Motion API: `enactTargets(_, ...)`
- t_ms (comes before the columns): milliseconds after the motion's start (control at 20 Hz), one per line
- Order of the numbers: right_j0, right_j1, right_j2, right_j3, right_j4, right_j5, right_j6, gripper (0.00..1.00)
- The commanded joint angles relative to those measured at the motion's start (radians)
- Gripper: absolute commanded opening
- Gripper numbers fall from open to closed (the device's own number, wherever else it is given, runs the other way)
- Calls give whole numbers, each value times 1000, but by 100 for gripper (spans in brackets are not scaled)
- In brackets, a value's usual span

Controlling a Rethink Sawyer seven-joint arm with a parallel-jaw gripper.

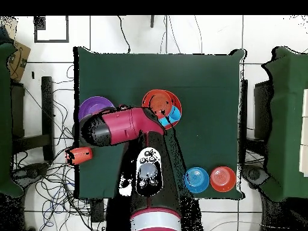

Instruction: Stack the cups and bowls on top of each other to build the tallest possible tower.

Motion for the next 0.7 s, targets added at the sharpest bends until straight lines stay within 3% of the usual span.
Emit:
enactTargets(50, 37, 63, -4, -32, -20, -75, 172, 100)
enactTargets(700, 103, 143, -68, -59, 5, -188, 222, 100)
